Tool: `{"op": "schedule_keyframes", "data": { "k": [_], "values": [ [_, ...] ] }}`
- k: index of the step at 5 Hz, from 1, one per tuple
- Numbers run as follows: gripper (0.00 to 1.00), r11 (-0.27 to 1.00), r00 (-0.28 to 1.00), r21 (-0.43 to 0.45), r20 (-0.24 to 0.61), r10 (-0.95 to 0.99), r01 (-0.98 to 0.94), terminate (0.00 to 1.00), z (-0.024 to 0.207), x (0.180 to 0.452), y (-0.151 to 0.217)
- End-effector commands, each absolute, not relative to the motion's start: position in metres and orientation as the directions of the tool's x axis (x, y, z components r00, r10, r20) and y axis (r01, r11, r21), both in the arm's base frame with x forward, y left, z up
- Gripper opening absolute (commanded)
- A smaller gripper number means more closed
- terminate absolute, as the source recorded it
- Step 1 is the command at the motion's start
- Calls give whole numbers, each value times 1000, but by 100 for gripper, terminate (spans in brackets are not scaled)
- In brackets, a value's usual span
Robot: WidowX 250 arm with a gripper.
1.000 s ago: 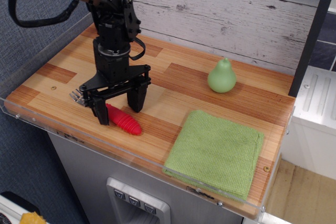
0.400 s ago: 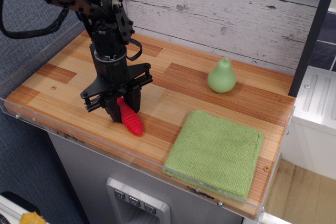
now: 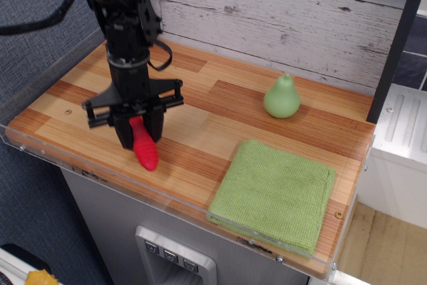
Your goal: Move the red fork so that it is facing the back wall on the left.
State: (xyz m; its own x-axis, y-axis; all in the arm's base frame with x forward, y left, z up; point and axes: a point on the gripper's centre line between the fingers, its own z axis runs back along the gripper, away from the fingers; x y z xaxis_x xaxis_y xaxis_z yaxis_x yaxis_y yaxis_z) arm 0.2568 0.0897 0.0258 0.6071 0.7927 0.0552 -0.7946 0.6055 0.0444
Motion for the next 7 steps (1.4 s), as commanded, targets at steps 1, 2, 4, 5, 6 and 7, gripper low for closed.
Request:
{"op": "schedule_keyframes", "data": {
  "k": [1, 2, 4, 5, 6, 7],
  "values": [
    [0, 823, 820, 37, 119, 559, -566, 0, 58, 288, 107],
    [0, 929, 942, 160, 79, 325, -334, 0, 52, 305, 103],
    [0, 982, 998, 187, 47, -41, 32, 0, 47, 309, 121],
    [0, 974, 994, 203, 2, -108, 106, 0, 41, 311, 121],
    [0, 964, 977, 161, -10, -211, 210, 0, 37, 312, 131],
    [0, 925, 940, 170, -34, -339, 340, 0, 33, 314, 135]
  ]
}}
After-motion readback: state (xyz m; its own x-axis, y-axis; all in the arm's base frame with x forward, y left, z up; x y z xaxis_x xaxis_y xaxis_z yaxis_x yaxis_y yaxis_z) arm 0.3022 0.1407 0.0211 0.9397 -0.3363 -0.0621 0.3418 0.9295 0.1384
